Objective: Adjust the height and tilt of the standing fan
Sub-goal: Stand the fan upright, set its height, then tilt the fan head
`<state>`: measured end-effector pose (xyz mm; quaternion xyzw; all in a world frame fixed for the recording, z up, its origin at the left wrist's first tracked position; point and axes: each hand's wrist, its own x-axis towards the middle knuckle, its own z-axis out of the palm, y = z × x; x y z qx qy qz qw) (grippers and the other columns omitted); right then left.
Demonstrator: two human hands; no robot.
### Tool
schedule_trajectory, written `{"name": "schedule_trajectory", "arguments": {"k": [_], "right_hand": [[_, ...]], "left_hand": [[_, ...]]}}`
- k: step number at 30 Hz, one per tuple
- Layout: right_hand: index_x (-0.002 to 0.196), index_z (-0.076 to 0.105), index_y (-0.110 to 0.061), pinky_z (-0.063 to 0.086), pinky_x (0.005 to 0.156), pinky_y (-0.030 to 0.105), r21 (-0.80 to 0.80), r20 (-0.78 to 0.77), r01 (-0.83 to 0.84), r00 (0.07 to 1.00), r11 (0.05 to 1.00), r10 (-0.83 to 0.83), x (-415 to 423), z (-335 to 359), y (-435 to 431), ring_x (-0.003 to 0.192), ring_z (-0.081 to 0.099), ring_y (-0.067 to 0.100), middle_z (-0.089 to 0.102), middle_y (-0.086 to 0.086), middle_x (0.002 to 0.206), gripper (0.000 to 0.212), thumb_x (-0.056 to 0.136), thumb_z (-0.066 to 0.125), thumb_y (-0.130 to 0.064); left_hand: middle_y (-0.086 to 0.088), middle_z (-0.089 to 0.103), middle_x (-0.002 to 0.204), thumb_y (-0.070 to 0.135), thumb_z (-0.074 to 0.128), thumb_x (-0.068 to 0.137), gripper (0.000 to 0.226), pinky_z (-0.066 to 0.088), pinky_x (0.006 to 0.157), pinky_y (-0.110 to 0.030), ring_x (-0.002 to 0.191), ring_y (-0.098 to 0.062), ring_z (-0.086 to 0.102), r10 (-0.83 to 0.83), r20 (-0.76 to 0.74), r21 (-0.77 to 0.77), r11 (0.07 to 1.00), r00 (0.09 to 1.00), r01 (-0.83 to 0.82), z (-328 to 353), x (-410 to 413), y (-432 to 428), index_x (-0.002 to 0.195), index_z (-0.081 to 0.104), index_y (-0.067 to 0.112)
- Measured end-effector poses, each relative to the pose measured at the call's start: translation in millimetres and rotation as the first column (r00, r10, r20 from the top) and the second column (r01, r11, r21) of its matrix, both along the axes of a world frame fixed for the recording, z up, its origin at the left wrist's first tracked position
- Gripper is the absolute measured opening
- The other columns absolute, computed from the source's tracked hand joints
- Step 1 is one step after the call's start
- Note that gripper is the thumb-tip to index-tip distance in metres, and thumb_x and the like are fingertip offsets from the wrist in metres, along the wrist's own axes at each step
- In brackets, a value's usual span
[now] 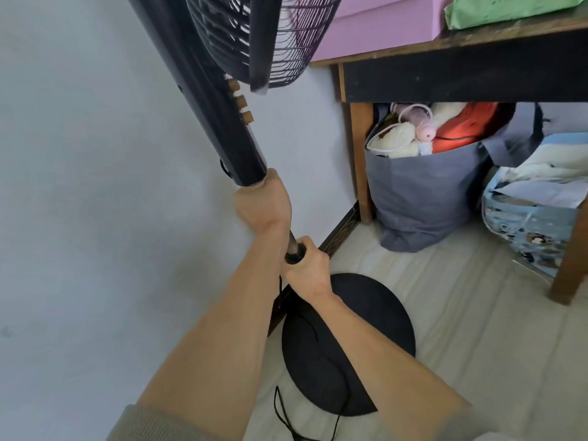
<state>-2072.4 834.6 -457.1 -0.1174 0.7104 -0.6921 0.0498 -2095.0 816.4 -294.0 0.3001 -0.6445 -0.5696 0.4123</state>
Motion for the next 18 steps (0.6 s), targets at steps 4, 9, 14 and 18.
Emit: {"name": "schedule_trajectory", "arguments": {"k": [4, 9, 14, 18], "right_hand": [[0.084, 0.069, -0.010, 0.050, 0.075, 0.032, 0.039, 0.139, -0.363, 0.925, 0.931, 0.355, -24.5, 5.2, 22.6, 0.081, 0.062, 0.016, 0.072, 0.010, 0.087, 0.027, 0.063, 0.085, -0.018], [0.077, 0.059, -0.017, 0.053, 0.063, 0.029, 0.105, 0.054, 0.056, 0.997, 0.993, -0.062, 3.6, 3.4, 3.6, 0.072, 0.065, 0.017, 0.071, 0.002, 0.077, 0.018, 0.076, 0.076, -0.023], [0.087, 0.057, -0.019, 0.056, 0.066, 0.034, 0.070, 0.036, 0.051, 0.998, 0.996, -0.054, 3.2, -1.9, 6.8, 0.076, 0.065, 0.019, 0.070, 0.000, 0.081, 0.021, 0.077, 0.075, -0.023], [0.076, 0.066, -0.014, 0.055, 0.086, 0.042, 0.040, 0.118, -0.370, 0.924, 0.928, 0.363, -24.5, 8.8, 27.3, 0.077, 0.066, 0.020, 0.071, 0.003, 0.078, 0.021, 0.063, 0.082, -0.012]], "left_hand": [[0.015, 0.038, 0.030, 0.012, 0.062, 0.080, 0.048, 0.035, 0.052, -0.021, 0.034, -0.004, 0.039, 0.005, -0.001, -0.004, 1.000, 1.000, -0.005, -2.5, 2.8, -1.6, 0.040, 0.039, 0.026], [0.014, 0.040, 0.029, 0.010, 0.063, 0.083, 0.046, 0.029, 0.034, -0.010, 0.031, -0.003, 0.042, 0.039, 0.017, -0.049, 0.998, 0.999, -0.038, -0.9, 1.6, 6.5, 0.047, 0.037, 0.022], [-0.002, 0.044, 0.034, 0.008, 0.063, 0.082, 0.044, 0.029, 0.038, -0.015, 0.037, -0.025, 0.040, 0.015, 0.021, -0.041, 0.999, 1.000, -0.014, -1.8, 3.1, 9.8, 0.040, 0.054, 0.017], [0.001, 0.028, 0.047, 0.010, 0.057, 0.073, 0.051, 0.029, 0.059, -0.039, 0.058, -0.026, 0.028, -0.115, 0.098, 0.016, 0.993, 0.989, 0.114, 1.3, 6.1, 1.6, 0.034, 0.026, 0.024]]}}
